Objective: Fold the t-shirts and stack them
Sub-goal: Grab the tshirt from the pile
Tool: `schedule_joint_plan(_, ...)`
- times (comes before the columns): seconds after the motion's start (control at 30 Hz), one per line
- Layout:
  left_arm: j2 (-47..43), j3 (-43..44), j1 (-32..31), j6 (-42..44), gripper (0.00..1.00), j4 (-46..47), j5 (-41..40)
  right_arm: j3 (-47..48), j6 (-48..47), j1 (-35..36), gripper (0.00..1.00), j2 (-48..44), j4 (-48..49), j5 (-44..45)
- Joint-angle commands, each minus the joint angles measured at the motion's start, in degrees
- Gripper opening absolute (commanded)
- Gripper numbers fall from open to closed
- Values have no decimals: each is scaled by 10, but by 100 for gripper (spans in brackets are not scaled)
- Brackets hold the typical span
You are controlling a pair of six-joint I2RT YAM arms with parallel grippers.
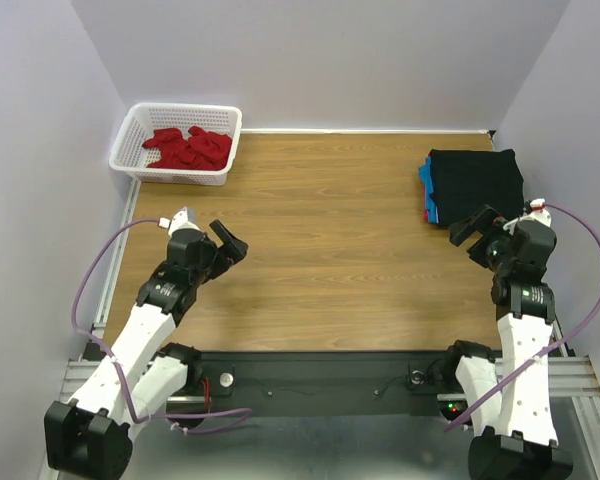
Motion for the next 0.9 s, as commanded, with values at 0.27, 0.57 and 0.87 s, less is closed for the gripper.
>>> schedule_joint_plan(0.27, 23, 98, 7, 24, 99, 5, -81, -14, 1, -1, 100, 9, 25, -20)
schedule_joint_plan(0.57, 325, 490, 125, 101, 98, -26, -100, -22, 2, -2, 100, 28, 28, -47)
schedule_joint_plan(0.87, 758, 1035, 200, 160, 98, -188, -86, -13, -15, -2, 100, 26, 29, -35)
